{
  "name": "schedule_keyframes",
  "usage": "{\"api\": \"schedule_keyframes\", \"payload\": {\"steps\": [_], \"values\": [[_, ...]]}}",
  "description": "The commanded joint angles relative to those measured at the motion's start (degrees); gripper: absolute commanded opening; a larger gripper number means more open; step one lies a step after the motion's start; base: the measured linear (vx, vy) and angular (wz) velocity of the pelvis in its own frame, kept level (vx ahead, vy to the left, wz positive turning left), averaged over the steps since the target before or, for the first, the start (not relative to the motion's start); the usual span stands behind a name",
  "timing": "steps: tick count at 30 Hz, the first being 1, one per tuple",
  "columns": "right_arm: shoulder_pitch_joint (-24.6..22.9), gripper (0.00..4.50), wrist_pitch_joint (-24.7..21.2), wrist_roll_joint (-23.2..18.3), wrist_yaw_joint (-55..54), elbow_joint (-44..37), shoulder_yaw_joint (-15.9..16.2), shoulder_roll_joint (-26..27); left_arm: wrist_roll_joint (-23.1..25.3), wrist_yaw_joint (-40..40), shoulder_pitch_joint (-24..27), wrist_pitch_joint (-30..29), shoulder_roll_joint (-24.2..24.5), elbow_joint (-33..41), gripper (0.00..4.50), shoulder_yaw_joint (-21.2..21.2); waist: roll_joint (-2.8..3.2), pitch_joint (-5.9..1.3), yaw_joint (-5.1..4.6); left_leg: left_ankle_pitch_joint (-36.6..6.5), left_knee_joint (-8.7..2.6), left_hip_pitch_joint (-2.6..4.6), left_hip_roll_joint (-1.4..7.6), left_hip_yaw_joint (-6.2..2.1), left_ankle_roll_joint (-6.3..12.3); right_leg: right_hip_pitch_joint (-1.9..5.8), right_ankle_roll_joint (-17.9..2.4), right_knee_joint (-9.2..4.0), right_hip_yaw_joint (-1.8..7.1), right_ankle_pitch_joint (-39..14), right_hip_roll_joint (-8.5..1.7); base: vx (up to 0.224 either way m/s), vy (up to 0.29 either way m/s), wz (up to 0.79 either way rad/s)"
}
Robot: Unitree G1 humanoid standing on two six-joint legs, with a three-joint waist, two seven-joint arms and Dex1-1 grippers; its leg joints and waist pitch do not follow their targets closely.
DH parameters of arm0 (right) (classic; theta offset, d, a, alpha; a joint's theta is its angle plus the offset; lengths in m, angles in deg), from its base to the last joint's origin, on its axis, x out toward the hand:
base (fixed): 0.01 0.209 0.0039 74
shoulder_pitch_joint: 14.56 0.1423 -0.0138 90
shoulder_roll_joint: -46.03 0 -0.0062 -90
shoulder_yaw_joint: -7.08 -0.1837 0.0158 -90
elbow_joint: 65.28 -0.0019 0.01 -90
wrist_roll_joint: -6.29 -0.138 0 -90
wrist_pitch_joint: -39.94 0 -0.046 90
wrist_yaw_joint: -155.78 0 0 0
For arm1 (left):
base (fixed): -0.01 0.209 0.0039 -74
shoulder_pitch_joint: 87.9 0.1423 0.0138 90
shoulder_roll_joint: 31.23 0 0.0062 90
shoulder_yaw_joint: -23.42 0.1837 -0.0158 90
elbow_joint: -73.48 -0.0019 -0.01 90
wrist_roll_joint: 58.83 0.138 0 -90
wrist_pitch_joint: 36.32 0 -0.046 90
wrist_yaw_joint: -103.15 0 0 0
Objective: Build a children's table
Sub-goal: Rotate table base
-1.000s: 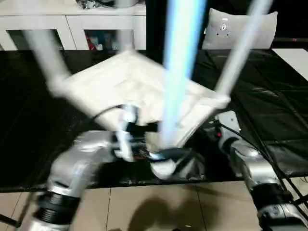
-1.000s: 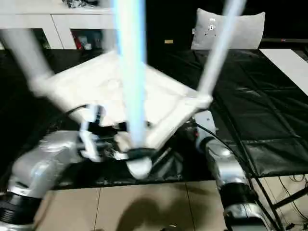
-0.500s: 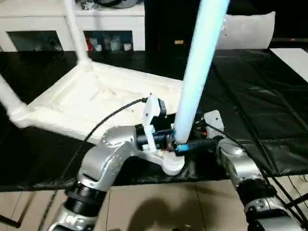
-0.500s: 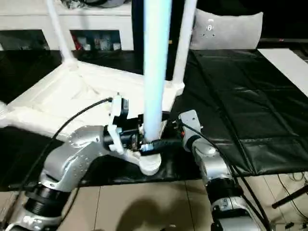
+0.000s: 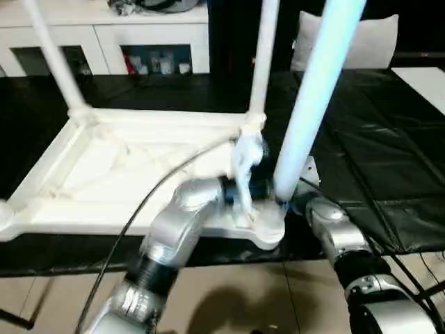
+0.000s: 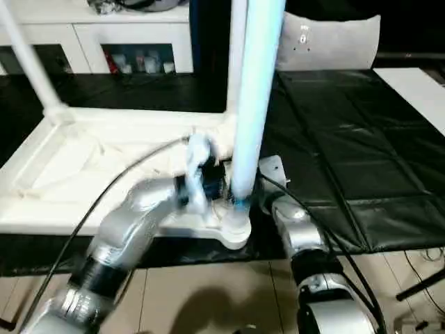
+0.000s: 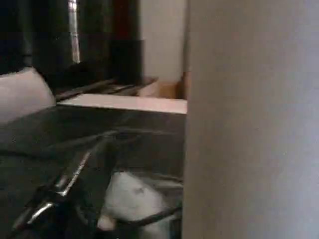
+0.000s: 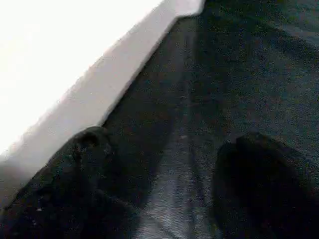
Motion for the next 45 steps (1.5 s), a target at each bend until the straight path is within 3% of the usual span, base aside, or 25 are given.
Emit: {"api": "schedule_keyframes", "payload": {"steps": [1,5,8,11,12,13,17,19,20,21,22,23,26,29,31,33,35,37,38,39,40,41,42,43,45], "values": [[-1.06,4.50,0.65,-0.80,-0.58,0.50,-3.01,-2.41,1.56,1.93,-0.66,1.51,2.16,-2.68,4.40,-3.60,-0.41,-3.74,0.57,-4.57,-3.98,-0.53,2.51,-0.91,4.24,3.98,-10.94,-4.61,3.59,-11.27,-5.07,0.000,0.000,0.00],[-3.00,4.50,2.05,-2.24,1.10,-0.91,-4.72,-4.14,2.24,3.53,-1.27,3.00,3.71,-5.05,4.40,-5.26,-0.28,-3.84,0.68,-3.43,-3.82,-0.99,2.26,-0.87,4.97,4.16,-10.11,-4.54,3.38,-12.12,-4.99,0.000,0.000,0.00],[-4.98,4.50,2.50,-3.72,2.51,-3.60,-6.29,-5.47,3.05,5.16,-1.37,3.76,4.75,-6.88,4.40,-6.07,0.19,-3.84,0.65,-4.27,-3.76,-0.89,2.19,-0.86,5.39,4.00,-9.52,-4.85,3.28,-13.28,-4.80,0.000,0.000,0.00],[-7.76,4.50,2.25,-5.79,6.37,-8.79,-6.76,-7.16,4.33,4.81,-0.15,5.25,5.61,-8.02,4.40,-5.52,0.08,-3.79,1.02,-4.42,-3.78,-0.84,2.32,-0.84,6.36,3.85,-8.57,-5.18,3.22,-14.60,-4.73,0.000,0.000,0.00],[-9.79,4.50,1.40,-7.54,9.27,-13.11,-6.97,-7.45,3.07,2.99,2.07,4.79,5.65,-5.90,4.40,-5.28,0.81,-3.85,1.05,-4.24,-3.79,-0.80,2.40,-0.96,6.33,3.74,-8.75,-4.96,3.21,-14.45,-4.78,0.000,0.000,0.00],[-10.51,4.50,1.23,-7.93,9.74,-14.53,-6.97,-7.49,2.56,2.52,2.94,4.57,5.66,-5.07,4.40,-5.30,0.38,-3.88,1.15,-4.01,-3.82,-0.96,2.61,-0.95,6.99,3.90,-8.72,-5.03,3.24,-13.38,-4.83,0.000,0.000,0.00],[-15.41,4.50,0.67,-8.29,11.83,-23.33,-5.57,-8.35,0.74,0.79,9.20,4.32,6.66,-1.22,4.40,-5.88,0.92,-4.04,1.10,-3.13,-3.73,-1.01,2.75,-0.94,7.58,3.50,-9.89,-4.81,3.21,-11.29,-4.76,0.000,0.000,0.00],[-18.93,4.50,-0.72,-8.71,13.27,-29.35,-4.58,-9.15,0.23,1.58,13.04,4.47,7.81,-0.06,4.40,-7.07,0.60,-3.87,1.54,-2.92,-3.80,-1.24,2.92,-1.00,7.72,3.73,-8.90,-4.63,3.38,-11.18,-4.83,0.000,0.000,0.00],[-21.01,4.50,-2.21,-9.26,14.48,-33.15,-3.85,-9.92,0.98,2.16,14.64,5.07,9.13,0.08,4.40,-7.55,0.55,-3.83,1.41,-3.88,-3.94,-0.96,2.69,-0.93,7.76,3.40,-8.01,-4.98,3.20,-13.41,-4.56,0.000,0.000,0.00],[-21.63,4.50,-2.34,-9.30,15.21,-34.20,-3.44,-10.34,1.63,2.27,14.95,5.47,9.84,-0.06,4.40,-7.57,-0.04,-3.75,1.43,-4.11,-4.04,-1.02,2.70,-0.89,7.67,3.38,-7.39,-5.18,3.20,-14.57,-4.49,0.000,0.000,0.00],[-21.63,4.50,-2.34,-9.30,15.21,-34.20,-3.44,-10.34,1.63,2.27,14.95,5.47,9.84,-0.06,4.40,-7.57,-0.04,-3.75,1.43,-4.11,-4.04,-1.02,2.70,-0.89,7.67,3.38,-7.39,-5.18,3.20,-14.57,-4.49,0.000,0.000,0.00],[-22.75,4.50,-3.29,-9.48,16.89,-36.37,-2.82,-11.15,3.04,2.18,15.24,6.19,11.05,-0.36,4.40,-7.53,0.58,-3.43,1.53,-5.98,-4.35,-0.77,2.81,-0.99,6.74,3.04,-6.42,-5.60,3.15,-18.52,-4.52,0.000,0.000,0.00],[-23.71,4.50,-4.47,-9.38,19.11,-38.92,-1.78,-12.54,4.39,1.43,15.06,5.31,12.92,-0.89,4.40,-7.31,0.38,-2.96,1.48,-9.15,-4.84,-0.44,2.86,-1.09,5.28,2.76,-4.58,-6.22,3.32,-23.72,-4.66,0.000,0.000,0.00],[-25.19,4.50,-5.34,-8.57,19.25,-41.93,-1.02,-13.25,5.72,4.24,16.19,5.20,13.13,0.28,4.40,-8.20,0.98,-3.10,1.57,-8.37,-4.74,-0.50,2.80,-1.18,4.73,2.87,-4.14,-6.17,3.46,-22.76,-4.73,0.000,0.000,0.00],[-26.20,4.50,-6.40,-8.48,18.65,-44.10,-0.78,-13.19,4.24,6.55,17.83,3.46,12.30,2.61,4.40,-9.67,0.92,-3.31,1.54,-7.10,-4.62,-0.79,2.90,-1.22,4.74,3.12,-4.92,-5.82,3.49,-19.78,-4.84,0.000,0.000,0.00],[-27.13,4.50,-9.68,-7.52,14.65,-46.86,-0.96,-11.60,2.75,12.34,20.81,-0.04,10.33,7.46,4.40,-12.07,0.57,-3.50,1.44,-5.07,-4.45,-1.05,3.13,-1.25,4.94,3.29,-6.66,-5.17,3.53,-15.48,-4.83,0.000,0.000,0.00],[-28.27,4.50,-12.62,-7.15,9.88,-50.09,-1.24,-8.67,1.59,17.32,24.85,0.71,7.53,13.14,4.40,-14.66,-0.14,-3.41,1.09,-4.65,-4.36,-1.26,3.01,-1.11,5.39,3.33,-7.85,-5.08,3.43,-14.73,-4.77,0.000,0.000,0.00],[-28.73,4.50,-14.62,-6.98,6.23,-51.51,-2.06,-6.55,2.41,20.16,26.77,0.75,6.44,15.40,4.40,-15.58,-0.45,-3.09,0.94,-5.88,-4.46,-1.10,2.66,-0.90,5.68,2.81,-6.05,-5.89,3.39,-19.65,-4.48,0.000,0.000,0.00],[-28.92,4.50,-15.15,-7.11,4.72,-52.19,-2.47,-5.46,3.01,21.55,27.61,0.79,6.02,16.40,4.40,-16.07,-0.24,-3.00,1.02,-6.39,-4.59,-1.05,2.68,-0.96,5.44,2.79,-5.53,-5.95,3.39,-21.02,-4.51,0.000,0.000,0.00],[-29.22,4.50,-15.75,-7.36,3.27,-53.07,-2.83,-4.38,3.73,23.09,28.53,0.72,5.60,17.53,4.40,-16.55,-1.08,-2.94,0.91,-6.80,-4.62,-1.08,2.68,-0.87,5.25,2.81,-4.73,-6.16,3.36,-22.33,-4.50,0.000,0.000,0.00],[-29.49,4.50,-16.30,-7.25,1.68,-53.87,-3.13,-3.35,3.73,24.57,29.37,0.36,4.96,18.71,4.40,-17.30,-0.75,-2.78,1.08,-7.69,-4.81,-0.90,2.72,-0.98,4.68,2.54,-3.56,-6.40,3.39,-24.67,-4.56,0.000,0.000,0.00],[-29.84,4.50,-17.39,-6.96,-0.62,-55.11,-3.47,-1.88,4.25,26.67,30.35,0.37,4.15,20.25,4.40,-18.44,-2.07,-2.67,0.88,-8.38,-4.99,-0.89,2.89,-0.98,3.99,2.40,-2.05,-6.54,3.42,-25.80,-4.40,0.000,0.000,0.00],[-30.06,4.50,-18.08,-6.87,-2.01,-55.88,-3.63,-0.88,5.42,28.60,30.88,0.94,3.66,20.82,4.40,-19.26,-2.02,-2.57,1.09,-8.74,-5.12,-0.83,2.87,-1.10,3.65,2.36,-1.74,-6.38,3.44,-26.32,-4.47,0.000,0.000,0.00],[-30.18,4.50,-18.36,-6.83,-2.57,-56.21,-3.70,-0.46,6.00,29.47,31.12,1.25,3.44,21.03,4.40,-19.59,-1.48,-2.58,1.17,-8.98,-5.21,-0.71,2.84,-1.16,3.33,2.24,-1.49,-6.41,3.45,-26.60,-4.47,0.000,0.000,0.00],[-30.66,4.50,-15.12,-4.65,-4.06,-57.03,-2.79,0.68,8.97,32.89,32.56,3.11,3.21,22.08,4.40,-20.27,-2.33,-2.63,1.07,-9.58,-5.41,-0.77,3.07,-1.29,2.41,2.16,-0.06,-6.59,3.53,-25.28,-4.46,0.000,0.000,0.00]]}}
